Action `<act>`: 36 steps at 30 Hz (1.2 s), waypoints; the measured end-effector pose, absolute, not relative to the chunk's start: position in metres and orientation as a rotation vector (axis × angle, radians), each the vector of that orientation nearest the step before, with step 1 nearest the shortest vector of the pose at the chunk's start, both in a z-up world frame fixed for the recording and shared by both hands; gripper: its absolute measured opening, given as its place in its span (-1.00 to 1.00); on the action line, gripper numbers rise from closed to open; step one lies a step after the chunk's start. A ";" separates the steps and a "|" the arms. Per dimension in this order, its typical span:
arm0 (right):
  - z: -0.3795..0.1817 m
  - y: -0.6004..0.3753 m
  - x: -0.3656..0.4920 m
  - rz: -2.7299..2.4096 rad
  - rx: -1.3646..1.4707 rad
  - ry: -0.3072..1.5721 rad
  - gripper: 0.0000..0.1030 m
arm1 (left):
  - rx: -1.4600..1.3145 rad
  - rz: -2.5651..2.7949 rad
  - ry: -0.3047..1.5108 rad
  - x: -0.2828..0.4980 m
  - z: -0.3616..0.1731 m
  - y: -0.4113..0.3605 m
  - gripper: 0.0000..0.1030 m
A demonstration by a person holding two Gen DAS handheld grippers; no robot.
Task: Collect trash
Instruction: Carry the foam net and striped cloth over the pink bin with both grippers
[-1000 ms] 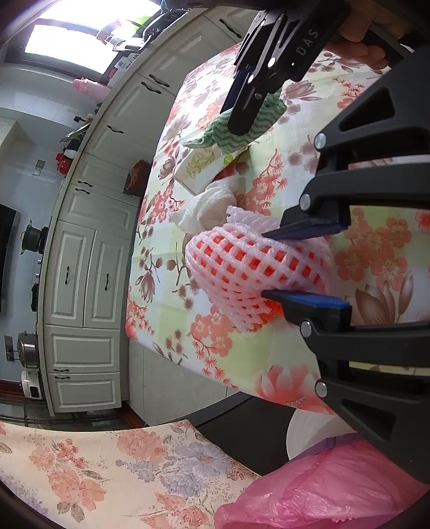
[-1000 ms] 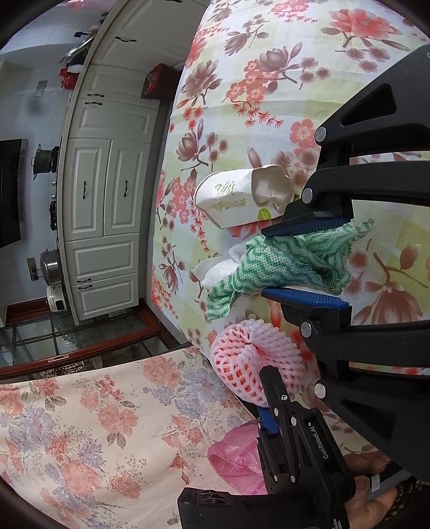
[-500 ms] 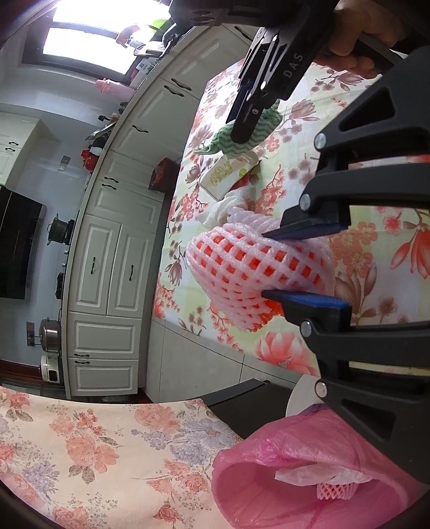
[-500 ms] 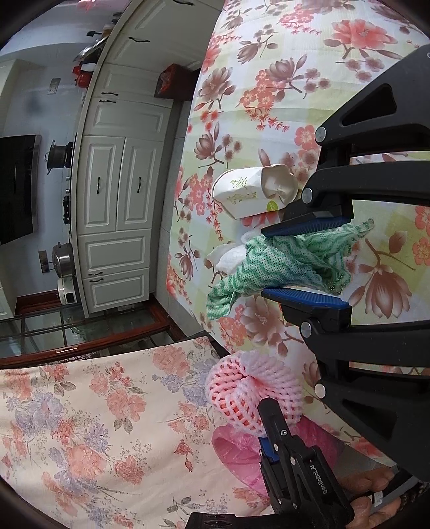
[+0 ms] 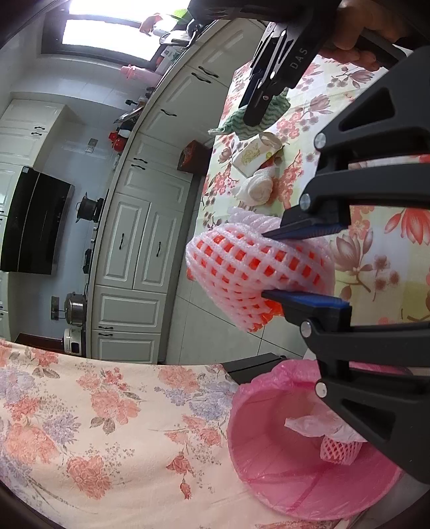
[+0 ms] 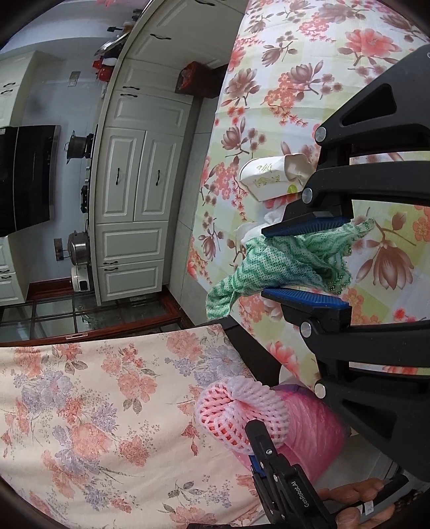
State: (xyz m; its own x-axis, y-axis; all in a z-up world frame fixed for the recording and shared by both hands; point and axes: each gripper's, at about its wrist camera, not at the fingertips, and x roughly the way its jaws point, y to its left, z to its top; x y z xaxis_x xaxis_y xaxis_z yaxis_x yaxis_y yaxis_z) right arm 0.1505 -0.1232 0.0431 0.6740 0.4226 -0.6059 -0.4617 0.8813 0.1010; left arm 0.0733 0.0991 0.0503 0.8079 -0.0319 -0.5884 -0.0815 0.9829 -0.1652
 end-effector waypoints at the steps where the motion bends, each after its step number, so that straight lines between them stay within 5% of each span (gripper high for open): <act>1: 0.045 -0.120 0.150 0.503 -0.066 0.663 -0.41 | -0.191 0.034 0.625 0.071 0.052 0.103 -0.47; 36: 0.082 0.059 0.115 0.766 -0.190 0.613 -0.41 | -0.303 0.337 0.517 -0.026 0.072 0.267 -0.40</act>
State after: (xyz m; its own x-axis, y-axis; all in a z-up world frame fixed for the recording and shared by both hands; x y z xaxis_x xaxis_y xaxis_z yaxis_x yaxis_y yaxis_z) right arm 0.1148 0.0585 0.0821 0.5578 0.5909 -0.5828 -0.6981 0.7139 0.0557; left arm -0.0260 0.2669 0.0719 0.8167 0.2361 -0.5266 -0.3866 0.9013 -0.1955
